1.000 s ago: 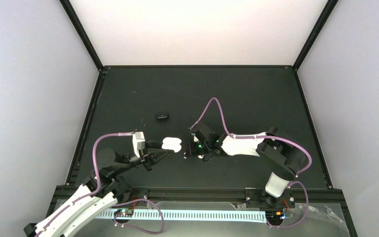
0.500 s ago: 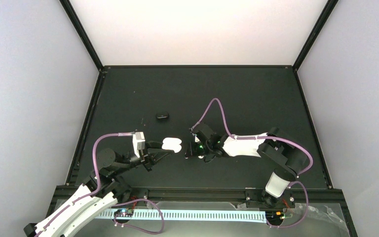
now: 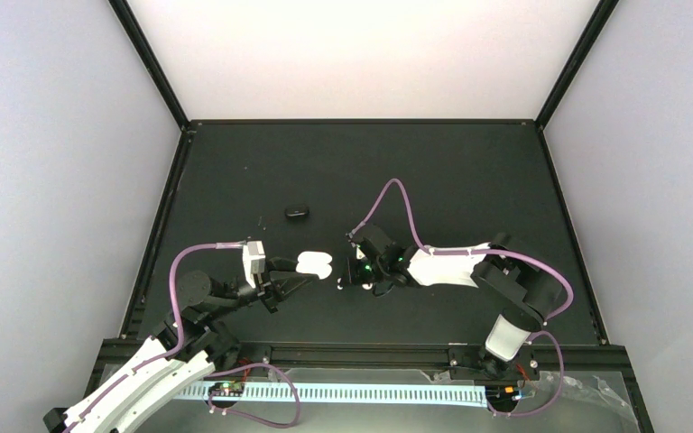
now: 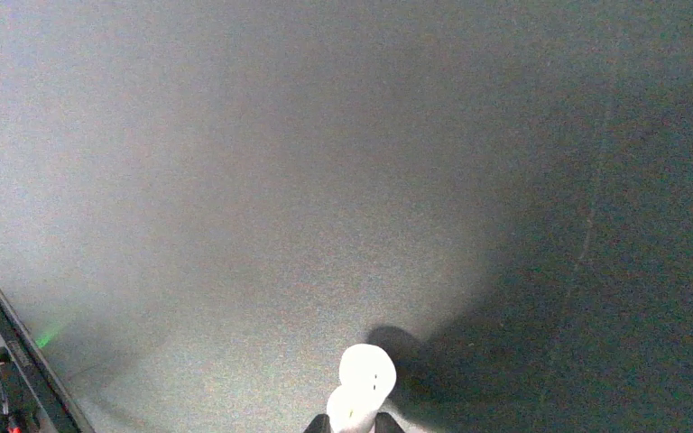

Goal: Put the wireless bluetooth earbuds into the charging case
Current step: Pick up the earbud from the center of the board.

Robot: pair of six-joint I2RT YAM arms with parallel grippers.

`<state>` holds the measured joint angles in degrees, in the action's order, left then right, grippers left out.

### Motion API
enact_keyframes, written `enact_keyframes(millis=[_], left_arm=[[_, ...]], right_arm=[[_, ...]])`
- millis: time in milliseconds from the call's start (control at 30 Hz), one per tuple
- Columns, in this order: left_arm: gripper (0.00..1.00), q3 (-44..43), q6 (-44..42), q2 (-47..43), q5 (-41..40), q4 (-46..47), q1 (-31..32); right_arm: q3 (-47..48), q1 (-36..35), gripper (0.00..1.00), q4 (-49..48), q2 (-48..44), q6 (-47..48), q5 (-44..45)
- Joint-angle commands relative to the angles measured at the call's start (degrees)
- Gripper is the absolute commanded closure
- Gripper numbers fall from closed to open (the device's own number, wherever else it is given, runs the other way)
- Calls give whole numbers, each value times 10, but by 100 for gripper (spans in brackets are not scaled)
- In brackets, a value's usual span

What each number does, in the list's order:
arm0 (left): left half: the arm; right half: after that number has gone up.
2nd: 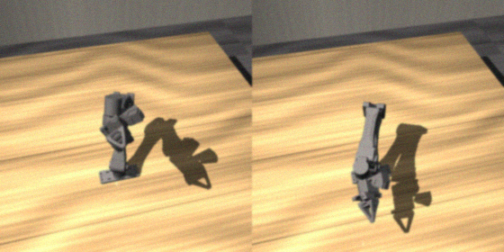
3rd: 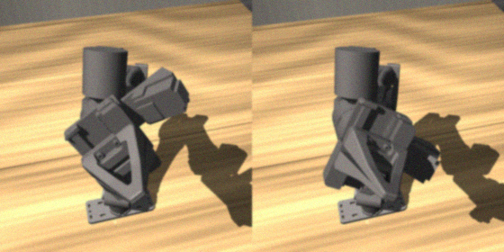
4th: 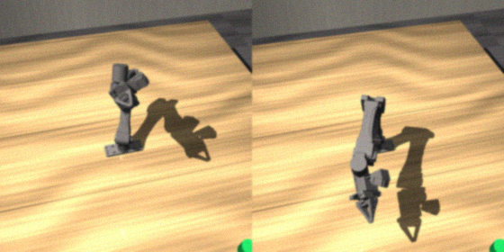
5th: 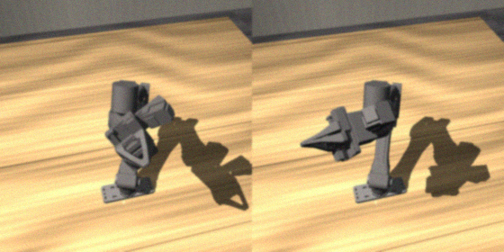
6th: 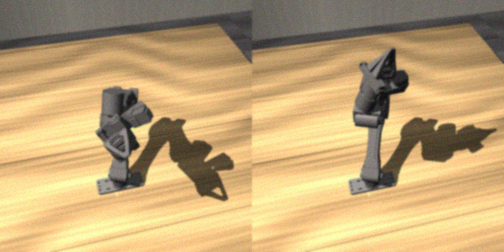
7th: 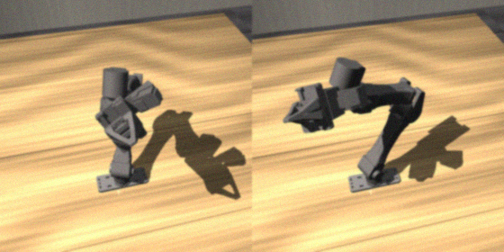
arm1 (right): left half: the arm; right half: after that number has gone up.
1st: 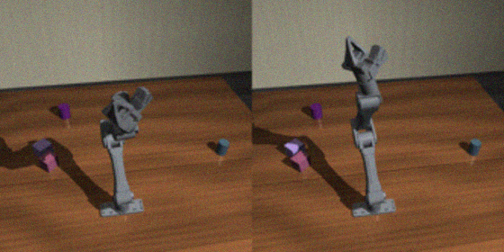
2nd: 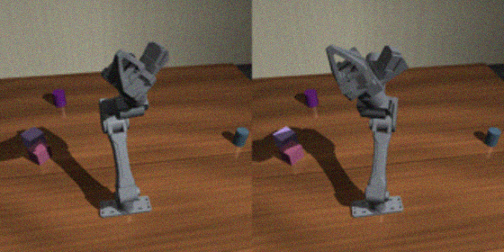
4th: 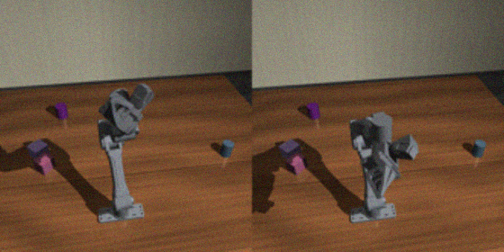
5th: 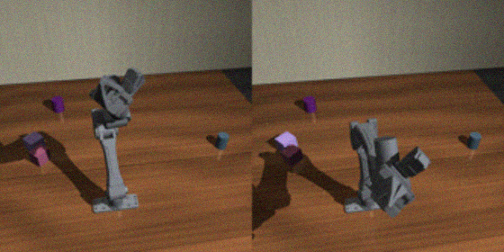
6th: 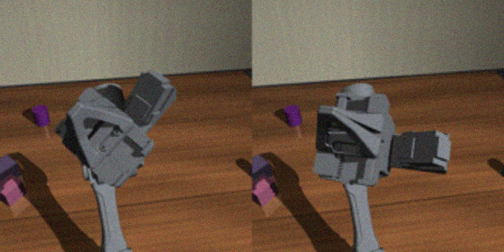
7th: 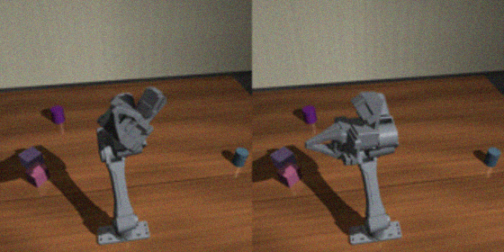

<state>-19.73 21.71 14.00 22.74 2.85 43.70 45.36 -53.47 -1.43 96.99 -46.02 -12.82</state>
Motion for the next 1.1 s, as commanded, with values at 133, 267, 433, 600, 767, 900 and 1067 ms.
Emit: enact_keyframes(millis=[133, 267, 433, 600, 767, 900, 1067], left_arm=[[98, -12, 3, -2, 6, 4, 1], [99, -11, 3, -4, 6, 3, 1], [99, -11, 3, -3, 6, 4, 1], [99, -11, 3, -5, 6, 3, 1], [98, -11, 3, -5, 5, 3, 2], [98, -12, 3, -6, 5, 2, 1], [98, -17, -1, -9, 3, -3, 2]], right_arm=[[-3, 3, 92, -19, -5, -3, -2], [-5, 3, 93, -21, -8, -4, -1], [-5, 4, 93, -22, -6, -3, -3], [-9, 3, 99, -30, -8, -3, -5], [-10, 3, 99, -30, -12, 0, -4], [-8, 3, 99, -7, -37, 18, 11], [-11, 3, 99, 77, -140, 82, 60]])
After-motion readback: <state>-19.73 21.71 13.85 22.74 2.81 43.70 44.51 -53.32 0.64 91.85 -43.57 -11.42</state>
